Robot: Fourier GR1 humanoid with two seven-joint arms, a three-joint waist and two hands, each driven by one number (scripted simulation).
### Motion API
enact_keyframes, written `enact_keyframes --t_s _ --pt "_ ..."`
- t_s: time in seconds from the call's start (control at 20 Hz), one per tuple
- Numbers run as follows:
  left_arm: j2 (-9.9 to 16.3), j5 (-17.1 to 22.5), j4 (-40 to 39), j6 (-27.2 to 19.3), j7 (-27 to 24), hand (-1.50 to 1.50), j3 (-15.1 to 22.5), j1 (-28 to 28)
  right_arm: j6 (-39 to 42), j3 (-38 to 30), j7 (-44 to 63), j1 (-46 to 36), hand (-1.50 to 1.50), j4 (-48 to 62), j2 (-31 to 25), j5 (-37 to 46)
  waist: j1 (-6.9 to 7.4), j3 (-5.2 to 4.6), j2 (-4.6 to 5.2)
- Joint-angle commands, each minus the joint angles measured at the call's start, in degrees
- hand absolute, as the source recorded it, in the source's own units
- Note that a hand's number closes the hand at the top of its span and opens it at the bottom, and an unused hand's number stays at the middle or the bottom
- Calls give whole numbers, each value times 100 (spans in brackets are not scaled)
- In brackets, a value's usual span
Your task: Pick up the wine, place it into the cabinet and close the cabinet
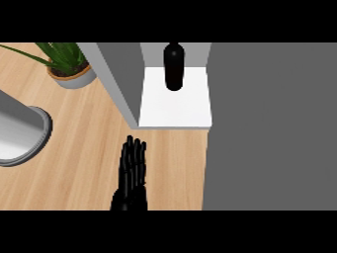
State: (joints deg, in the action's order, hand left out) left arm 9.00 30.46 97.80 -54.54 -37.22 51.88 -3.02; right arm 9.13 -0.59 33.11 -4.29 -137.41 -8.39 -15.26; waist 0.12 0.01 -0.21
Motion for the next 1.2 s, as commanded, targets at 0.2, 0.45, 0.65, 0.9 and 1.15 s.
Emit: enact_keyframes --t_s 0.2,0.45,0.65,0.9,1.15 --pt "1106 -218 1121 321 149 -150 178 658 199 453 682 297 150 -636 24 -750 -14 -3 -4" --pt "1615 -196 1750 595 356 -150 59 847 463 382 601 142 150 -658 -105 -625 -15 -2 4" --pt "1985 -164 2134 775 152 -150 -19 1389 777 643 288 823 150 -674 42 -725 -26 1 -1" --pt "2216 135 1963 1284 -289 -150 -507 1791 561 1109 721 1059 150 -580 299 -1064 -7 -6 1" --pt "2908 585 2694 1556 -87 -150 -1373 2062 700 1655 927 1436 150 -961 290 -1144 -11 -4 -13"
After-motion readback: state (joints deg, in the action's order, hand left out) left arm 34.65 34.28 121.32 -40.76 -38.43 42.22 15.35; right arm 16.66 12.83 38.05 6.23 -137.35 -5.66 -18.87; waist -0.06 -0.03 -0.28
